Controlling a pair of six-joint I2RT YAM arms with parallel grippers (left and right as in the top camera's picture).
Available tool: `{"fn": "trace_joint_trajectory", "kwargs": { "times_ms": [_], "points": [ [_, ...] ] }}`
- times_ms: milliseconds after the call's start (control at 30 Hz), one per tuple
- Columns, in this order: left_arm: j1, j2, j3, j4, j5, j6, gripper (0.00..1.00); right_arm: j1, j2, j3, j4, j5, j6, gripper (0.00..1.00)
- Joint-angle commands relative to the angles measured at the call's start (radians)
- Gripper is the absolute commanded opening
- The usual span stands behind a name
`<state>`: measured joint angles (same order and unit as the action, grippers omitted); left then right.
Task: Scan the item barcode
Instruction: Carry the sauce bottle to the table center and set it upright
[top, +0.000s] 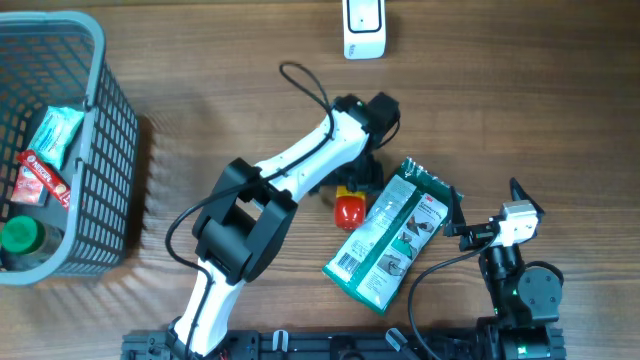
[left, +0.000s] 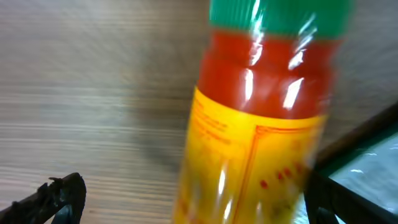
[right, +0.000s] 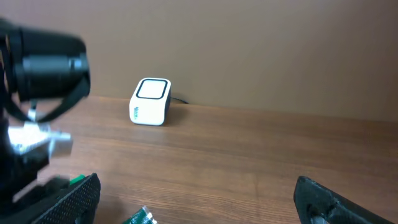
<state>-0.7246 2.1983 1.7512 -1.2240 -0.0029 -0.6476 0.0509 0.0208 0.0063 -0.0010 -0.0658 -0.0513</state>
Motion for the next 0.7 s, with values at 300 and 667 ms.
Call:
{"fn": "trace_joint_trajectory", "kwargs": {
  "times_ms": [300,667],
  "points": [
    [0.095,-0.18,0.509,-0.153,-0.13,0.077,1.0,0.005,0.0,-0.001,0.002,0.014,-0.009,1.0],
    [0.372,-0.383,0.566,-0.149,-0.13,0.12,1.0,0.005,0.0,-0.001,0.002,0.014,-0.009,1.0]
  ]
}}
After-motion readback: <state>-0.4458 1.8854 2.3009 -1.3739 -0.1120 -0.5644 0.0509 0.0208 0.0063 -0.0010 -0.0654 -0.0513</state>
